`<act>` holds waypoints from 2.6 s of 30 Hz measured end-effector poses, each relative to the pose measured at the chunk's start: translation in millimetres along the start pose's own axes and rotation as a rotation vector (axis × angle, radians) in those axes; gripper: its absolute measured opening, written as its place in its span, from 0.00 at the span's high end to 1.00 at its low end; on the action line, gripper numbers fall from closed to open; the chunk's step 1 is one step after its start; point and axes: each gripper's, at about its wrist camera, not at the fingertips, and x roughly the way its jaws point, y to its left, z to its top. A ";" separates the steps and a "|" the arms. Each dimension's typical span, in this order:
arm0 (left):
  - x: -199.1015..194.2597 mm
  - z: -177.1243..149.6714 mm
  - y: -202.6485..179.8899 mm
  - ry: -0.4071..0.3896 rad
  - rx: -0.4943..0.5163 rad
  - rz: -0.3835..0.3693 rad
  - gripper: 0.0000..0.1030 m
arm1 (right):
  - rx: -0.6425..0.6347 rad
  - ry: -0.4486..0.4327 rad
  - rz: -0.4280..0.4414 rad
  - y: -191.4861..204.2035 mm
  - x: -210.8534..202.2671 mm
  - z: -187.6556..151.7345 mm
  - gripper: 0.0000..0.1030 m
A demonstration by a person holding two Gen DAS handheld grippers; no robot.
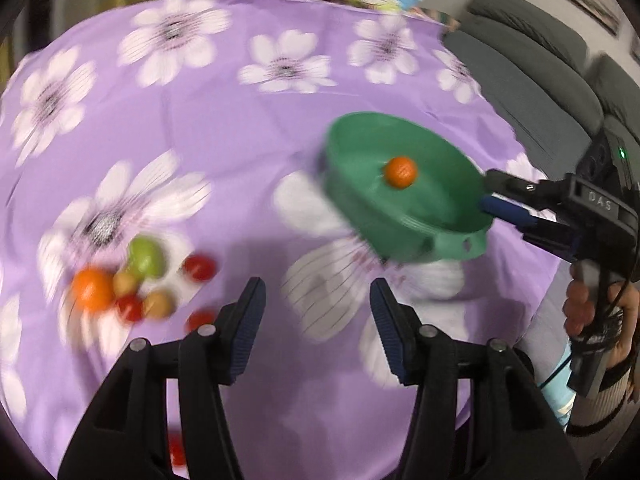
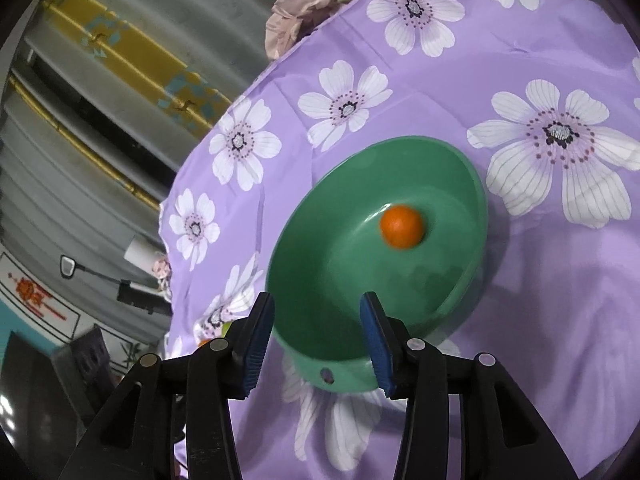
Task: Organize fruits
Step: 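Move the right gripper back to the fruit cluster, then close the right gripper around the yellow-green lime-like fruit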
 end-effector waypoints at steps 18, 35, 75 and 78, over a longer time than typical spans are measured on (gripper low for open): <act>-55.7 -90.9 80.7 0.014 -0.225 0.143 0.48 | -0.164 0.160 0.040 55.5 20.4 -43.5 0.50; -69.1 -106.9 97.7 -0.021 -0.190 0.199 0.49 | -0.307 0.423 0.081 114.6 96.0 -108.4 0.47; -23.8 -81.3 104.6 0.152 -0.052 0.120 0.66 | -0.308 0.703 0.135 166.4 209.7 -148.8 0.59; -21.4 -81.8 103.8 0.153 -0.052 0.117 0.66 | -0.336 0.692 0.134 166.9 207.9 -149.8 0.61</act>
